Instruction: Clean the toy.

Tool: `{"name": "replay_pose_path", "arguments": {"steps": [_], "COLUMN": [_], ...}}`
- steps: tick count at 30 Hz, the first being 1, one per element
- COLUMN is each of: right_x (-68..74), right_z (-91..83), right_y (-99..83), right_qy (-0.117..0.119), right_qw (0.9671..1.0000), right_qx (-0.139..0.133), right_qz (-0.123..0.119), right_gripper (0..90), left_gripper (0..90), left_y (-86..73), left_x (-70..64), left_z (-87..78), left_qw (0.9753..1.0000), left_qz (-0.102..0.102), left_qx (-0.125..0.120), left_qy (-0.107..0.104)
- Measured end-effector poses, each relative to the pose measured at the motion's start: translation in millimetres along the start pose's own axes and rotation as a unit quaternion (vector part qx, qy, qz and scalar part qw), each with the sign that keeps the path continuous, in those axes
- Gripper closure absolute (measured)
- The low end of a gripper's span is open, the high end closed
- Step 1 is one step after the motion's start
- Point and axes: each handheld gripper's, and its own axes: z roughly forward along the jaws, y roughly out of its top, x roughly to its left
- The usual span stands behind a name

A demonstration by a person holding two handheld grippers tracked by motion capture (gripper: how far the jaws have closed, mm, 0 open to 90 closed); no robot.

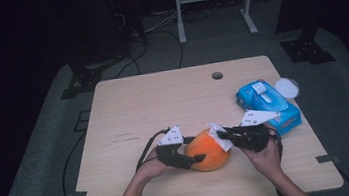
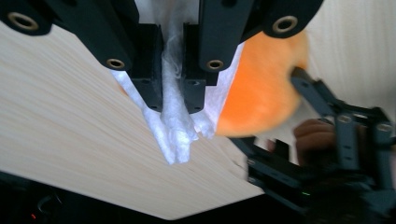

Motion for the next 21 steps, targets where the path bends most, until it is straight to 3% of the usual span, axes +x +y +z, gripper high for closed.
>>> {"name": "replay_pose_path", "arguments": {"steps": [1, 6, 12, 17, 21], "right_x": [-6.8, -8.2, 9.3, 23.9, 18.7], "right_z": [-2.6, -7.4, -8.0, 3.5, 6.1], "right_y": [-4.3, -9.8, -5.2, 8.1, 12.1], "right_qy": [-0.003, -0.006, 0.019, 0.042, 0.033], "right_qw": [0.9999, 0.9997, 0.9998, 0.9986, 0.999], "right_qx": [0.004, 0.017, 0.011, 0.002, -0.001], "right_qz": [0.014, 0.016, -0.005, -0.033, -0.029], "right_gripper": [79.6, 79.6, 79.8, 79.8, 79.9], "left_gripper": [29.9, 29.3, 28.6, 28.6, 29.0], "left_y": [-0.5, -0.6, 2.3, 6.7, 6.2], "left_x": [0.5, 0.9, -1.5, -9.9, -9.9], "left_z": [-0.2, 0.1, 1.9, 4.7, 3.8], "left_qw": [1.0, 1.0, 0.9999, 0.9993, 0.9992], "left_qz": [-0.001, -0.001, 0.008, 0.033, 0.036], "left_qx": [-0.001, -0.002, 0.006, 0.012, 0.013], "left_qy": [-0.001, -0.001, 0.006, 0.01, 0.008]}}
